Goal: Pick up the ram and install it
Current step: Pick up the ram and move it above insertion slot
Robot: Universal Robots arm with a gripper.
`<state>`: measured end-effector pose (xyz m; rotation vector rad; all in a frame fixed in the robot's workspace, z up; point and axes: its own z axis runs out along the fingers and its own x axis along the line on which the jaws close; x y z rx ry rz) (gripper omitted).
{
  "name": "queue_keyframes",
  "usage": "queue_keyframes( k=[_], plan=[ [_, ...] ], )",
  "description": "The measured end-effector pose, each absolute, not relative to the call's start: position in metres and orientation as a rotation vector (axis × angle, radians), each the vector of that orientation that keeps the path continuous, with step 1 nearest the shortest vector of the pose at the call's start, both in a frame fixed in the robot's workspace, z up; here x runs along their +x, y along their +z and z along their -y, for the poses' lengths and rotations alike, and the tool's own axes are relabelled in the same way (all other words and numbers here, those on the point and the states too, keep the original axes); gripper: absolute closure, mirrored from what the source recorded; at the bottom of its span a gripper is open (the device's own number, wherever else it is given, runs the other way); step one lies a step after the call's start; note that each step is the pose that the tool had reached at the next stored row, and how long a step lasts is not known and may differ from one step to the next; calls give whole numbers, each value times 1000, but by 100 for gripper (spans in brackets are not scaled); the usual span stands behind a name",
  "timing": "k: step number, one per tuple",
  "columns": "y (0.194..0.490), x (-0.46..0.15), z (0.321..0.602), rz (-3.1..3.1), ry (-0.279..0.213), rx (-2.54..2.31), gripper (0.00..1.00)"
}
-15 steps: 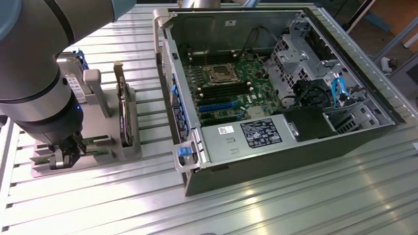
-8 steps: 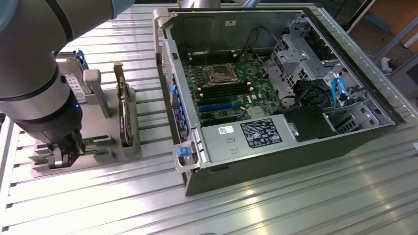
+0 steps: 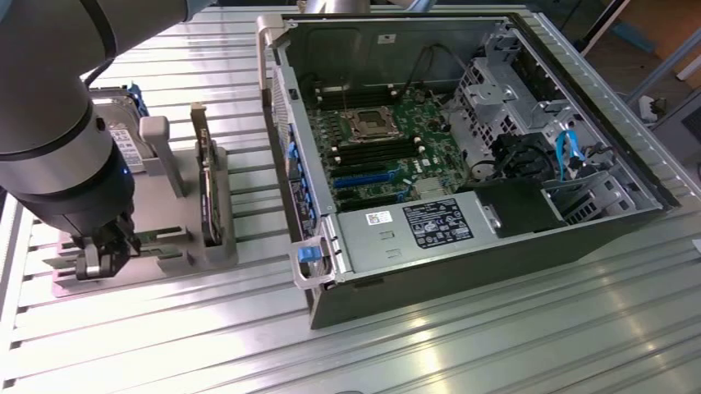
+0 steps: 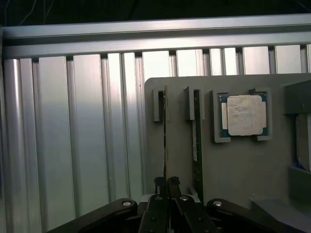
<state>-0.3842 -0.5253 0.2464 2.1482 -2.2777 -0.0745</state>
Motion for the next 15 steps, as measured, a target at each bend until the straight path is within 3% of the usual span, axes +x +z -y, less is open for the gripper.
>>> queue_keyframes(
  k=[15],
  plan=[
    [270, -384, 525, 2278, -75, 2148, 88]
  ],
)
